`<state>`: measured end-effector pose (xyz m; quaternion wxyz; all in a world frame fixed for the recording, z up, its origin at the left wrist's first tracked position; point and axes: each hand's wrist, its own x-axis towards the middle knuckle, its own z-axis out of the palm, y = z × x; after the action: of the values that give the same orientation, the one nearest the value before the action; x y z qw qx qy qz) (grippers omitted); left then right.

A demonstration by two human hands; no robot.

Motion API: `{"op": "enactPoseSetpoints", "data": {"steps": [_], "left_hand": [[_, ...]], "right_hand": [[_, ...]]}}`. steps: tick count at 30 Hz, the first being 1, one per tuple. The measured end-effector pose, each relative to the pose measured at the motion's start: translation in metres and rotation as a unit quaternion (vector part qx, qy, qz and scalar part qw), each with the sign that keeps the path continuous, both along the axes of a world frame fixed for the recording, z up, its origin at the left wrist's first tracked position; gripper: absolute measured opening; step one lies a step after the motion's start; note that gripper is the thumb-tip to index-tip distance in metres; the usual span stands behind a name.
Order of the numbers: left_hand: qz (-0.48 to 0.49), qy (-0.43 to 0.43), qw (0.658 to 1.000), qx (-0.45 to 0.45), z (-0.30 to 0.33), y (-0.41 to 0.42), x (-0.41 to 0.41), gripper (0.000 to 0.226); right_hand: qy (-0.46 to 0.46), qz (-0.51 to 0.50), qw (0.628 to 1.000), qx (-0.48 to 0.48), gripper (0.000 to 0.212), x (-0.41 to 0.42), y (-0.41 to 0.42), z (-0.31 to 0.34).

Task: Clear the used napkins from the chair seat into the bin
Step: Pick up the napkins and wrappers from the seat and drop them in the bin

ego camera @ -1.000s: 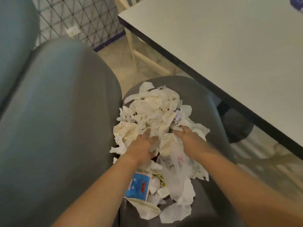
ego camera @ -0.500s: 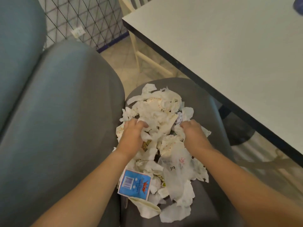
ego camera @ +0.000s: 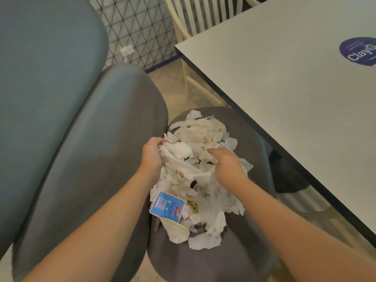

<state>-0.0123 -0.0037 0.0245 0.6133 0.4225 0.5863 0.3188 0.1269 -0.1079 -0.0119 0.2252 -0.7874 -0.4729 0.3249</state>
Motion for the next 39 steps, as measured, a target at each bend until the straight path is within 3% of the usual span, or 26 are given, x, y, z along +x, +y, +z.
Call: {"op": "enactPoseSetpoints", "data": {"steps": [2, 6, 12, 16, 19, 22, 29, 35, 39], "left_hand": [[-0.037, -0.028, 0.998, -0.043, 0.004, -0.012, 0.004, 0.035], [-0.171, 0.012, 0.984, -0.04, -0.001, -0.031, 0.009, 0.056], [-0.258, -0.024, 0.963, -0.072, -0.01, -0.053, 0.004, 0.017], [-0.323, -0.035, 0.944, -0.055, 0.0, -0.069, 0.0, 0.023], [-0.367, -0.018, 0.929, -0.052, 0.007, -0.084, 0.003, 0.016], [-0.429, -0.008, 0.902, -0.051, 0.014, -0.108, 0.01, 0.005], [-0.549, 0.058, 0.834, -0.013, 0.019, -0.189, 0.049, 0.036], [-0.637, 0.086, 0.765, 0.029, 0.016, -0.288, 0.094, 0.022], [-0.688, 0.071, 0.722, -0.02, -0.007, -0.367, 0.117, 0.025]], "right_hand": [[0.007, 0.01, 1.0, 0.011, 0.063, -0.007, -0.001, 0.007], [0.02, -0.001, 1.0, 0.017, 0.058, -0.018, -0.011, 0.015], [0.023, -0.048, 0.998, -0.017, 0.048, -0.023, -0.042, 0.012], [0.068, -0.148, 0.987, -0.006, 0.045, -0.028, -0.078, 0.028], [0.031, -0.181, 0.982, -0.035, 0.048, -0.031, -0.107, 0.032], [0.017, -0.217, 0.975, -0.053, 0.047, -0.03, -0.138, 0.036], [0.038, -0.274, 0.958, -0.07, 0.038, -0.019, -0.238, 0.05], [0.062, -0.335, 0.938, -0.057, 0.038, -0.003, -0.332, 0.042], [0.105, -0.396, 0.911, -0.038, 0.036, 0.006, -0.412, 0.021]]}}
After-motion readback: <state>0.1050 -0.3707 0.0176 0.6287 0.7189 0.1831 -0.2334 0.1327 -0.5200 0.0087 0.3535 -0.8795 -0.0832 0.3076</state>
